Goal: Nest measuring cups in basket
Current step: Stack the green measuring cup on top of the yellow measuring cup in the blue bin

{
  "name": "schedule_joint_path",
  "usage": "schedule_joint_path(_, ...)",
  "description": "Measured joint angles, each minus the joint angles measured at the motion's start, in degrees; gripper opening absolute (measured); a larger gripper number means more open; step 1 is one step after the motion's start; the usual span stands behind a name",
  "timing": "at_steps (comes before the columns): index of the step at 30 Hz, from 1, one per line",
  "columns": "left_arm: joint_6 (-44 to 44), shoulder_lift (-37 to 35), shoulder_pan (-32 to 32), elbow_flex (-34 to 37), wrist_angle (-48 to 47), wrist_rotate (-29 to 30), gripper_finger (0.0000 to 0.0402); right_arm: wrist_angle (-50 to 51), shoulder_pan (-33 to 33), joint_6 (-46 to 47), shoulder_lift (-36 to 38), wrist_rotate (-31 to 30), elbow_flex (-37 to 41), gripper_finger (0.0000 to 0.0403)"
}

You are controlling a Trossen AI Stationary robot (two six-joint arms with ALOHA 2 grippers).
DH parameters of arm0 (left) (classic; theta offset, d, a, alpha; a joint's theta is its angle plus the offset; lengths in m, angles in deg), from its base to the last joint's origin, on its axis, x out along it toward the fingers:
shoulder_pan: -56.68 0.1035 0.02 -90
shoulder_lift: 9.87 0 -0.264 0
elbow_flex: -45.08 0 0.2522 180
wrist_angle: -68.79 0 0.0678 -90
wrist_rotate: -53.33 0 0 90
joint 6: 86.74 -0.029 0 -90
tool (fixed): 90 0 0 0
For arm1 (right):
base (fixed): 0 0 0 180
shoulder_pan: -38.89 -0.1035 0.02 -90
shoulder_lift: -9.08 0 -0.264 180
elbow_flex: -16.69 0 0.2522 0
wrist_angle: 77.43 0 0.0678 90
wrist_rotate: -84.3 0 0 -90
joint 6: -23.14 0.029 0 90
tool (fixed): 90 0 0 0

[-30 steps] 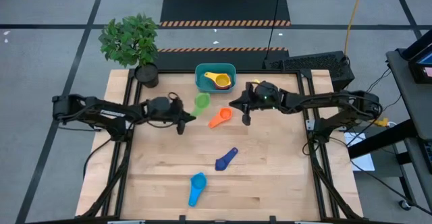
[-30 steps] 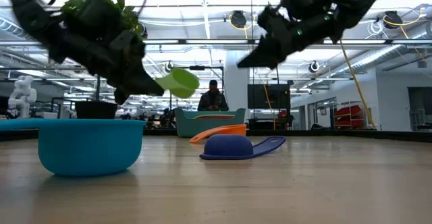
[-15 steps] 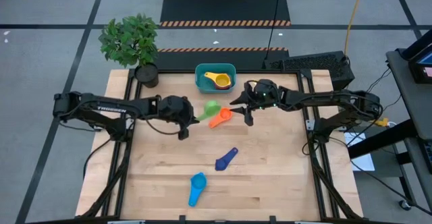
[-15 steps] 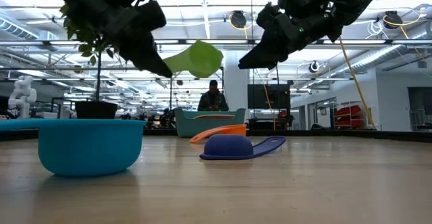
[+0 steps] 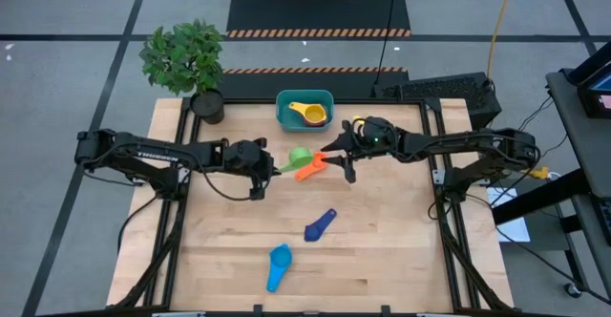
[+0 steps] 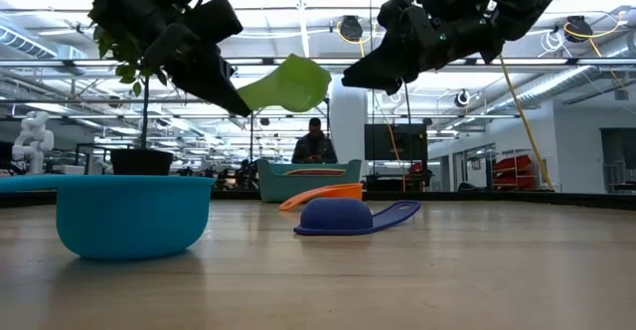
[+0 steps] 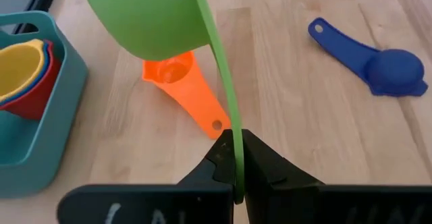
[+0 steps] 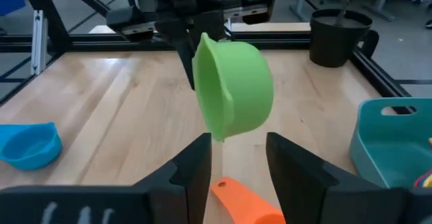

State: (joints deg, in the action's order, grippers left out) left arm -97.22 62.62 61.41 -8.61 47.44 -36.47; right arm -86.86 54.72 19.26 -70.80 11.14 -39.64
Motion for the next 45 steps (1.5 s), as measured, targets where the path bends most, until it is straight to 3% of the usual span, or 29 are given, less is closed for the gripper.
schedule_joint_path(11, -10.73, 5.34, -0.02, -0.03, 3.14, 0.46, 0.0009, -7.02, -1.88, 0.35, -5.24, 0.11, 0.04, 0.0116)
schedule_joint_path(14, -11.89, 6.14, -0.02, -0.02, 3.43, 0.44, 0.0011, -6.43, -1.38, 0.15, -5.87, 2.57, 0.05, 0.0116)
schedule_joint_path(20, -11.91, 6.32, 0.11, -0.02, 3.29, 0.45, 0.0005, -4.85, -0.03, 0.39, -5.86, 7.15, 0.04, 0.0115)
schedule_joint_path(30, -11.28, 6.29, 0.11, -0.02, 3.43, 1.84, 0.0005, -4.2, 0.07, 0.24, -5.88, 8.94, 0.04, 0.0115)
schedule_joint_path(41, -10.71, 6.29, 0.09, 0.0, 4.65, 1.24, 0.0008, -4.27, -0.64, -3.82, -5.88, 7.72, 0.04, 0.0114)
schedule_joint_path(45, -10.23, 6.29, 0.13, 0.0, 4.74, 1.33, 0.0011, -4.58, -0.7, -3.58, -5.88, 5.59, 0.04, 0.0088)
